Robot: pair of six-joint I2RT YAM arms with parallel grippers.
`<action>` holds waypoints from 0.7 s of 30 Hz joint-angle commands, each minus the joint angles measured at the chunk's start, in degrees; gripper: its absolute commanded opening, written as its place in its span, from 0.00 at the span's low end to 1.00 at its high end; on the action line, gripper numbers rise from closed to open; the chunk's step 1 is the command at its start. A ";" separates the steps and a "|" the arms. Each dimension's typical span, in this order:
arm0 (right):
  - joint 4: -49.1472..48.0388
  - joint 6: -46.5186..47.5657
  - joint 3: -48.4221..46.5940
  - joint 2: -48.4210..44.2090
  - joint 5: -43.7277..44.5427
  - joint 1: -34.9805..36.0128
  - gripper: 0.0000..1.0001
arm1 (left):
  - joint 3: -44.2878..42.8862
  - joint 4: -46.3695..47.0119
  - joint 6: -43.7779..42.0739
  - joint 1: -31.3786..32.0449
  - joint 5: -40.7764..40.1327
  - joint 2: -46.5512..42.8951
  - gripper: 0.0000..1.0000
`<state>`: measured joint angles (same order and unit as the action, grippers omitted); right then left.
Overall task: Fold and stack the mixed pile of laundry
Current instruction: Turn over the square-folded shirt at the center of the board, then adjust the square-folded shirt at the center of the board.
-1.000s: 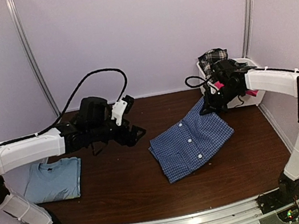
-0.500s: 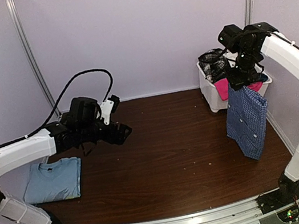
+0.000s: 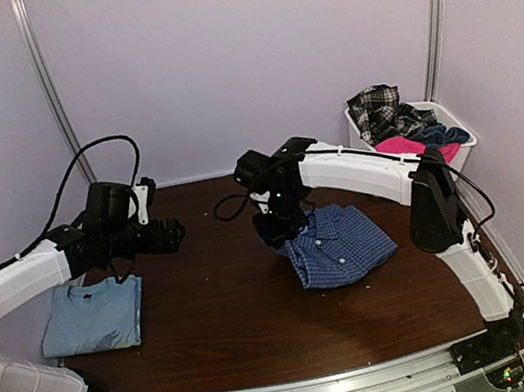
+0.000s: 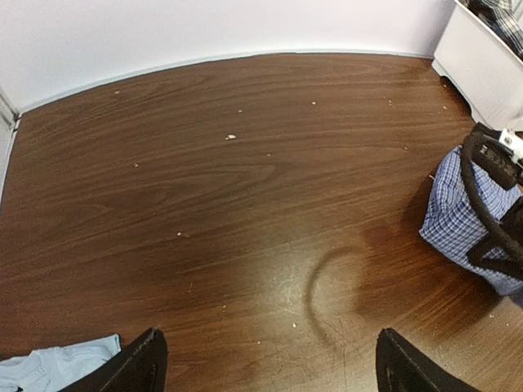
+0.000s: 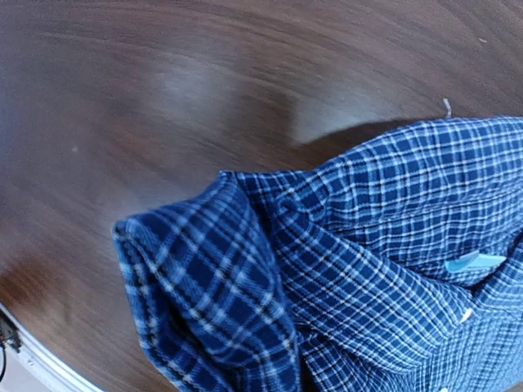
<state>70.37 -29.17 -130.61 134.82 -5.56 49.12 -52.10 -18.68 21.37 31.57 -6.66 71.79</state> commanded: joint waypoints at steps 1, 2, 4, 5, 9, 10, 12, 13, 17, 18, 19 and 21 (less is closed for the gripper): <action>-21.12 -7.63 4.68 -2.34 -15.72 -0.17 0.19 | 2.96 -0.69 4.97 -3.05 2.35 -3.04 0.90; -25.12 -8.58 5.08 -2.07 -19.88 -0.18 0.28 | 3.29 -0.92 5.54 -3.82 3.34 -3.40 0.90; -30.83 -10.31 2.83 -1.28 -27.46 -0.38 0.48 | 3.75 -0.92 6.11 -5.08 6.32 -3.77 0.90; -33.30 -10.98 1.73 -1.47 -30.48 -0.53 0.57 | 3.61 -1.07 6.14 -5.27 7.62 -3.76 0.90; -40.72 -11.35 8.25 -9.55 -38.57 -4.13 0.65 | 2.01 0.67 4.31 -4.62 16.61 -1.87 0.87; -42.30 -10.71 13.84 -13.08 -38.61 -6.28 0.65 | 1.42 2.07 3.72 -3.68 18.72 -0.75 0.84; -44.02 -7.97 25.58 -20.26 -37.00 -10.21 0.61 | -1.01 3.08 2.79 -0.91 20.71 2.80 0.80; -43.54 -5.94 31.19 -23.30 -35.50 -12.15 0.58 | -2.74 3.52 2.39 0.87 21.55 5.27 0.79; -37.75 4.05 44.04 -27.91 -28.77 -17.61 0.47 | -11.04 3.91 1.95 7.10 25.08 19.31 0.67; -35.82 6.42 45.41 -27.98 -27.12 -17.87 0.46 | -12.95 3.91 2.04 8.10 25.84 22.47 0.64; -35.04 7.82 47.10 -27.72 -25.82 -17.98 0.46 | -14.33 4.15 2.53 8.71 26.60 25.09 0.62; -35.85 8.68 50.39 -26.73 -25.82 -18.01 0.43 | -15.94 5.19 3.65 9.32 28.52 29.67 0.57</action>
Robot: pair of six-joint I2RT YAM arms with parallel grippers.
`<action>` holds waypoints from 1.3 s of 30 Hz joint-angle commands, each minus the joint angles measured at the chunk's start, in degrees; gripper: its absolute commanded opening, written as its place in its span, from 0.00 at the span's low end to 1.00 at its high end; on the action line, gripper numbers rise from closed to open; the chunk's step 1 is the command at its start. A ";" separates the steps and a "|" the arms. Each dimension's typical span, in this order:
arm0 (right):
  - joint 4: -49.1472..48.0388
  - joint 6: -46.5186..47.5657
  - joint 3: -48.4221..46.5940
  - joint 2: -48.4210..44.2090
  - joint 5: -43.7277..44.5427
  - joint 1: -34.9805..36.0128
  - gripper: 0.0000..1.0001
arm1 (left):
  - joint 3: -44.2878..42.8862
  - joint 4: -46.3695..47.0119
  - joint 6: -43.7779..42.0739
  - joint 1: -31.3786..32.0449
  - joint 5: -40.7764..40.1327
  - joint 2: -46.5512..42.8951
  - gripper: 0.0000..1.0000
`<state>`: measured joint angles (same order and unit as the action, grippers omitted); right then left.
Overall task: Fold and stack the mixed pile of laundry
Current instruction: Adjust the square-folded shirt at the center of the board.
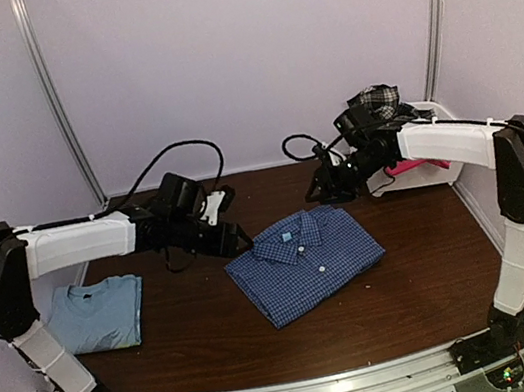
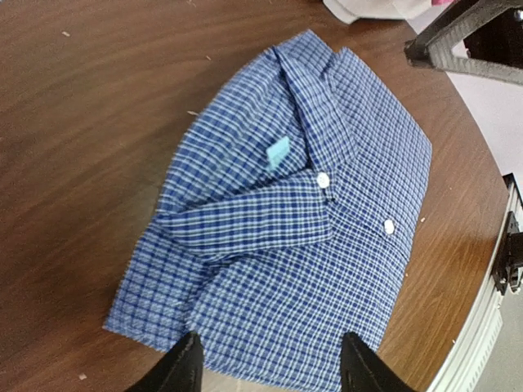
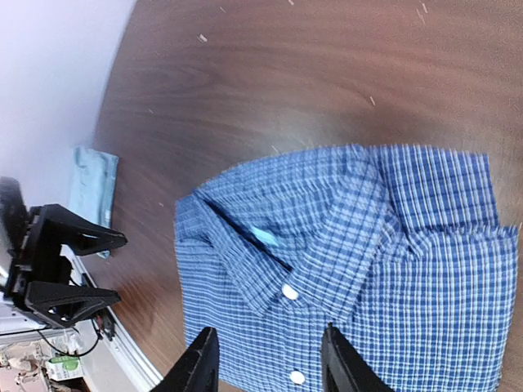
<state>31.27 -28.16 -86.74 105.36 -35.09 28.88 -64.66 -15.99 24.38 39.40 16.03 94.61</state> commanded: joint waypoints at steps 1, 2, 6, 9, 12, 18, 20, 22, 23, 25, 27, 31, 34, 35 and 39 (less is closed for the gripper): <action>2.25 7.36 8.19 3.19 2.88 2.27 0.42 | -4.05 2.39 1.21 1.51 6.03 8.58 0.54; 0.87 6.80 10.27 3.53 2.31 2.42 0.41 | -4.43 2.40 1.50 1.55 6.40 9.94 0.53; -4.27 3.33 16.90 3.50 -1.20 4.71 0.41 | -5.29 -0.67 1.29 1.09 4.84 13.79 0.51; -7.18 0.22 18.64 3.71 -5.35 9.18 0.41 | -3.83 -2.50 1.98 -1.82 4.27 15.14 0.47; -10.46 -3.18 17.02 3.28 -11.47 15.62 0.42 | -1.70 -4.24 1.34 -5.64 2.88 14.87 0.45; -10.06 -2.40 13.57 -5.51 -16.40 13.79 0.48 | 0.11 -6.02 -4.37 -10.13 5.28 11.22 0.47; -10.93 -3.37 16.43 -10.22 -14.49 9.16 0.48 | 0.02 -6.49 -5.37 -10.72 5.75 10.62 0.50; -12.12 -4.67 21.53 -13.64 -10.33 4.11 0.48 | -0.54 -7.30 -5.38 -11.37 5.49 11.30 0.52; -12.48 -5.46 23.79 -14.27 -8.26 1.58 0.48 | -0.81 -7.36 -5.37 -11.63 5.86 11.88 0.52; -14.32 -6.59 27.15 -13.58 -7.02 -2.16 0.48 | -1.36 -6.95 -5.40 -11.80 6.73 12.96 0.52; -17.34 -8.00 28.72 -11.39 -6.87 -4.06 0.50 | -1.75 -6.68 -5.18 -11.80 7.04 13.73 0.52; -26.12 -12.66 29.31 -4.60 -9.90 -4.72 0.69 | -1.91 -6.06 -4.87 -11.80 7.57 14.77 0.52; -32.39 -16.55 29.54 -1.17 -11.48 -4.75 0.75 | -1.78 -5.67 -4.61 -11.80 7.35 15.25 0.53; -34.05 -17.57 29.45 0.00 -12.01 -4.72 0.75 | -1.70 -5.49 -4.51 -11.80 7.35 15.38 0.53; -43.17 -22.97 29.32 4.80 -16.29 -4.35 0.71 | -1.14 -4.58 -4.19 -11.80 7.26 15.54 0.53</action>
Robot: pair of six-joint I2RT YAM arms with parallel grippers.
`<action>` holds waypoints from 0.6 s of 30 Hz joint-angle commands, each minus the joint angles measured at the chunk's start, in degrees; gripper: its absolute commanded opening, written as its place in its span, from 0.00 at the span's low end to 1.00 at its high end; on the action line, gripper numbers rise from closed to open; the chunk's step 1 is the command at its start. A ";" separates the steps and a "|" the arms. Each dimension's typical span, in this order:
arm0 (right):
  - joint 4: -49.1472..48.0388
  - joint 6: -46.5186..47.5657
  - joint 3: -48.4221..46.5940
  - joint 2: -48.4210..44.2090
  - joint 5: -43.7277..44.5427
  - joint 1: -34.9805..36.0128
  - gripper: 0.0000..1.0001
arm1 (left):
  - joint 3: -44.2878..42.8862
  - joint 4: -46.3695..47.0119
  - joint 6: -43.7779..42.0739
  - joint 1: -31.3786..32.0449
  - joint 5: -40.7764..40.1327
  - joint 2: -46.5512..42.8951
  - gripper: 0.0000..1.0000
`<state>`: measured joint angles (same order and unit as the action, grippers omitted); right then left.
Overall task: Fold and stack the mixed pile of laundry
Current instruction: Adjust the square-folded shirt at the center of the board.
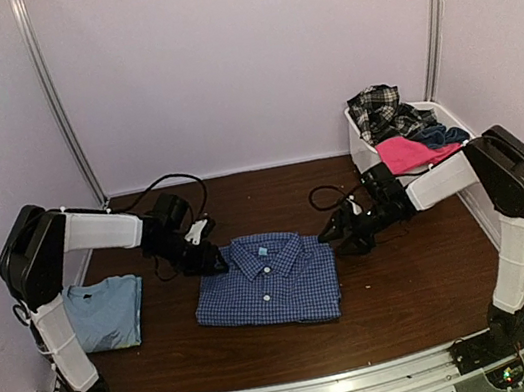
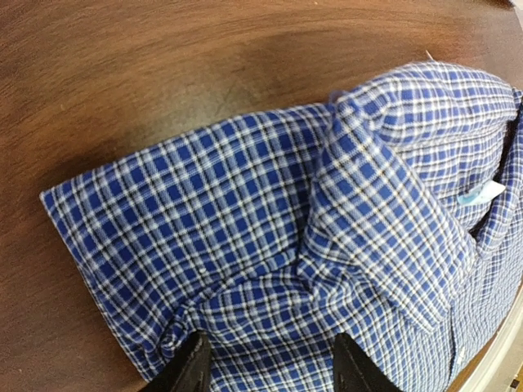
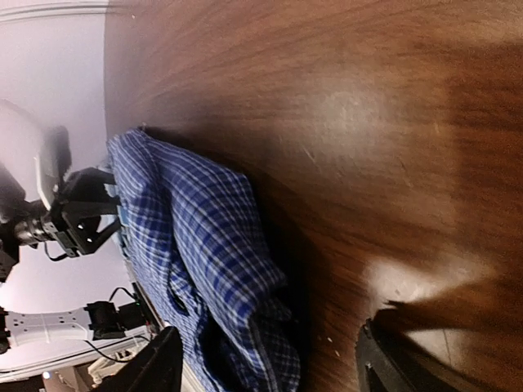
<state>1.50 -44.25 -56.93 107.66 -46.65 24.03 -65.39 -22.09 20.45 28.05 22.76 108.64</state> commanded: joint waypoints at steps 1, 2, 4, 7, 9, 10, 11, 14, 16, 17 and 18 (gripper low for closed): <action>-17.09 -9.46 -0.55 3.27 -6.51 0.68 0.69 | -0.24 1.70 -0.07 -0.46 0.43 1.56 0.53; -21.52 -12.21 -0.70 3.64 -8.28 1.03 0.66 | -0.15 1.86 -0.06 -0.46 0.34 1.79 0.53; -30.99 -19.73 -1.02 3.28 -11.74 1.84 0.61 | -0.01 2.21 0.15 -0.46 0.43 2.11 0.53; -45.25 -30.58 -1.27 1.03 -15.06 3.39 0.51 | -0.09 2.45 0.53 -0.46 -0.07 2.60 0.54; -43.35 -29.47 -1.92 -2.90 -14.78 3.81 0.47 | -0.26 2.70 0.66 -0.46 0.28 2.55 0.54; -38.51 -25.97 -2.41 -5.32 -14.17 3.83 0.47 | -0.34 2.68 0.77 -0.46 0.20 2.37 0.54; -31.72 -21.31 -3.05 -7.58 -12.83 3.72 0.47 | -0.36 2.74 0.96 -0.46 0.13 2.11 0.54; -12.78 -7.82 -4.36 -12.32 -7.41 2.68 0.48 | -0.27 2.41 1.13 -0.46 0.60 0.85 0.54; 5.85 1.95 -6.75 -13.39 3.74 1.38 0.51 | 0.24 2.43 1.38 -0.47 0.62 -1.24 0.55; 15.09 6.60 -8.63 -13.28 9.88 0.75 0.52 | 0.59 2.52 1.47 -0.52 0.56 -2.71 0.56; 21.15 9.65 -10.19 -13.06 14.89 0.41 0.52 | 0.94 2.41 1.79 -0.66 0.31 -4.25 0.57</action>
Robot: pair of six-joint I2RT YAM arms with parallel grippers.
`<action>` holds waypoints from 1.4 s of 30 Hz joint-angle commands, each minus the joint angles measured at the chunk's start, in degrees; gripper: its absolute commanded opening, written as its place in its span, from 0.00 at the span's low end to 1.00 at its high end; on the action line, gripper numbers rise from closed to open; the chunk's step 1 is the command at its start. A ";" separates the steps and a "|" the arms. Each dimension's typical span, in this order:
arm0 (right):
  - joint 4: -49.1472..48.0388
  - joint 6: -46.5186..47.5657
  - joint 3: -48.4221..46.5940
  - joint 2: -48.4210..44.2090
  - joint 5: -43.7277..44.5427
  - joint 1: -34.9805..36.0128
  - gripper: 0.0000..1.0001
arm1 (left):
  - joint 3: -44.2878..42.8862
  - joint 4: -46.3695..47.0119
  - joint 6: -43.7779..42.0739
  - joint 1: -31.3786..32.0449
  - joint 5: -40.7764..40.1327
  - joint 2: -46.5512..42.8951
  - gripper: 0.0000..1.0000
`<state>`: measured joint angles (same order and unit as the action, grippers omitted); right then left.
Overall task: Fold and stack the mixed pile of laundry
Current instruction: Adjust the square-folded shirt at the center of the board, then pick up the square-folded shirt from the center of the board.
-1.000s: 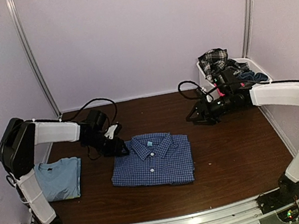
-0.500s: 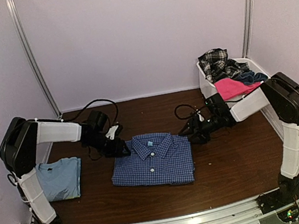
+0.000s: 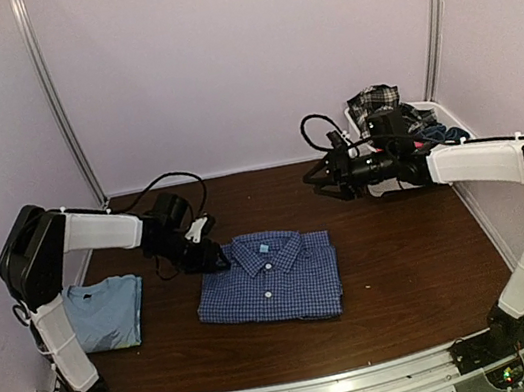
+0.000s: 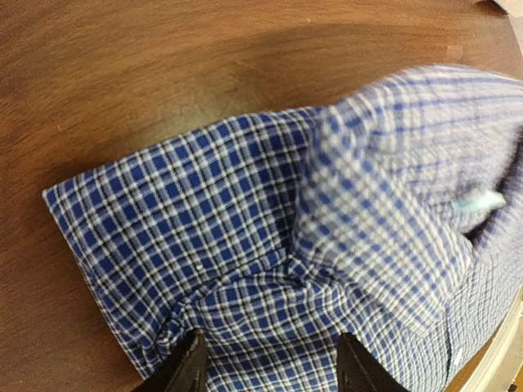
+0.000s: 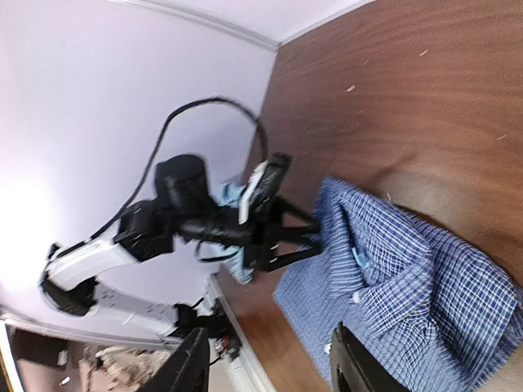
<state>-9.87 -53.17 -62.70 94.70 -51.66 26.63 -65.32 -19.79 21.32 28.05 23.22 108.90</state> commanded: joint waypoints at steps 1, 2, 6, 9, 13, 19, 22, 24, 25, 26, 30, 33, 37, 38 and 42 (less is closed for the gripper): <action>36.75 20.69 -5.77 -0.12 23.25 -2.43 0.53 | 1.34 0.11 1.43 -1.09 -0.26 -6.15 0.58; 38.42 21.91 -6.30 -0.75 24.98 -2.35 0.53 | 2.02 0.24 2.08 -1.71 -0.09 -7.60 0.60; 34.85 22.14 -5.19 -2.86 18.68 0.46 0.49 | 5.55 1.54 5.13 -4.88 0.51 -12.91 0.64; 35.47 22.53 -6.48 0.38 14.53 5.79 0.48 | 7.20 1.97 5.74 -6.15 1.65 -13.27 0.67; 34.60 22.24 -7.79 6.05 13.87 11.48 0.46 | 9.47 3.87 7.15 -6.17 3.41 -10.85 0.69; 35.19 24.93 -8.88 15.32 19.20 12.14 0.43 | 13.89 11.88 12.12 -6.17 5.15 -7.92 0.70; 38.75 28.32 -10.94 20.12 23.77 11.57 0.43 | 15.10 13.71 12.67 -6.02 5.36 -6.73 0.69; 40.97 31.15 -12.59 22.15 27.80 10.60 0.42 | 15.64 15.13 12.97 -5.93 7.24 -6.16 0.66; 41.97 32.58 -13.79 22.72 29.99 10.02 0.43 | 15.88 15.76 13.10 -5.44 8.12 -6.04 0.64; 42.87 34.06 -14.83 22.92 32.21 9.52 0.42 | 15.86 15.84 13.13 -5.00 8.39 -5.81 0.62; 45.07 38.20 -19.27 23.39 33.88 8.36 0.43 | 16.49 18.28 15.89 -4.24 8.68 -4.18 0.61; 45.76 38.05 -20.22 25.34 29.75 8.84 0.42 | 17.54 22.49 20.50 -4.08 7.82 -2.95 0.59; 44.24 36.21 -18.19 26.06 27.45 10.08 0.42 | 18.00 23.13 24.65 -3.19 5.73 -1.62 0.54; 44.00 35.90 -17.74 25.92 27.12 10.44 0.42 | 18.46 23.91 25.78 -2.75 5.34 -1.32 0.52; 43.76 35.10 -16.99 25.41 26.85 11.54 0.42 | 19.92 26.94 28.58 -0.94 4.11 -0.76 0.44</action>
<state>31.53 -16.99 -82.15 117.97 -23.94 36.40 -48.34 7.01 45.15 24.95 30.76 105.08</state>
